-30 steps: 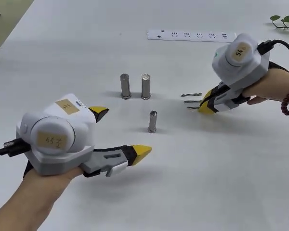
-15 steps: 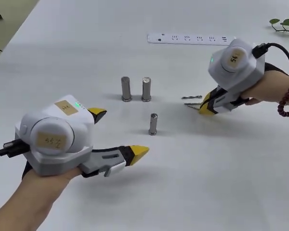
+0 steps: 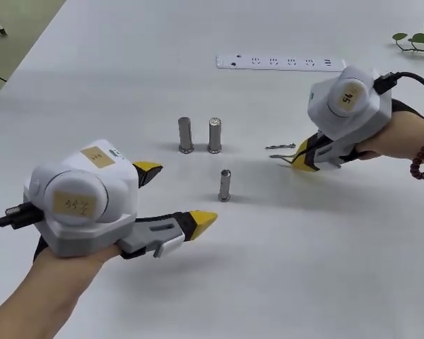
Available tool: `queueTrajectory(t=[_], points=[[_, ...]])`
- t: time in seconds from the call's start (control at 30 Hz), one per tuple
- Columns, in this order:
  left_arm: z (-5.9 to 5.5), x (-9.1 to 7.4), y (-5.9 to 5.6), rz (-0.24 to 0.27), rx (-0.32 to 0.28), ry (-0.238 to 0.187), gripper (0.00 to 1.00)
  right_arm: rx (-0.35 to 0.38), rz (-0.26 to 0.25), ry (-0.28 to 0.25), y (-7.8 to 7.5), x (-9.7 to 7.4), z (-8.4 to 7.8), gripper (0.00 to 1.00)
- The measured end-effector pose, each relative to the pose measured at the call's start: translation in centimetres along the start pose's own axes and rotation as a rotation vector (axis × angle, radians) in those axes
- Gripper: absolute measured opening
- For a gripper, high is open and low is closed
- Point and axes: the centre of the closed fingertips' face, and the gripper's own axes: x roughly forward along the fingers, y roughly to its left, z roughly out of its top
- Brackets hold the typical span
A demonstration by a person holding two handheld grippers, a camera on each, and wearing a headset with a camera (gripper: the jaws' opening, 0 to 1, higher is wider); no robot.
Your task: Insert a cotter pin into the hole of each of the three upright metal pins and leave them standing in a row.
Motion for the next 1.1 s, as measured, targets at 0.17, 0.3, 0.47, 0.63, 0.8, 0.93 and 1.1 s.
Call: queueTrajectory(t=[0.17, 0.3, 0.47, 0.63, 0.8, 0.93, 1.1], points=[[0.5, 0.1, -0.4, -0.02, -0.006, 0.004, 0.5, -0.036, -0.024, -0.029, 1.3, -1.0, 0.9, 0.0], [0.9, 0.4, -0.9, -0.038, -0.014, 0.006, 0.45, -0.084, -0.052, -0.047, 2.2, -1.7, 1.6, 0.0], [1.3, 0.5, -1.6, -0.059, -0.028, 0.004, 0.39, -0.128, -0.067, -0.075, 3.6, -2.5, 2.6, 0.0], [1.5, 0.4, -2.3, -0.079, -0.06, 0.01, 0.33, -0.172, -0.075, -0.119, 5.2, -3.3, 4.0, 0.0], [1.8, 0.3, -2.9, -0.098, -0.095, 0.009, 0.3, -0.199, -0.095, -0.159, 6.1, -3.9, 5.1, 0.0], [2.0, 0.4, -3.4, -0.113, -0.112, 0.009, 0.26, -0.21, -0.091, -0.184, 6.9, -4.4, 5.8, 0.0], [2.5, 0.5, -3.9, -0.136, -0.132, -0.002, 0.24, -0.238, -0.088, -0.198, 8.0, -4.7, 6.3, 0.0]])
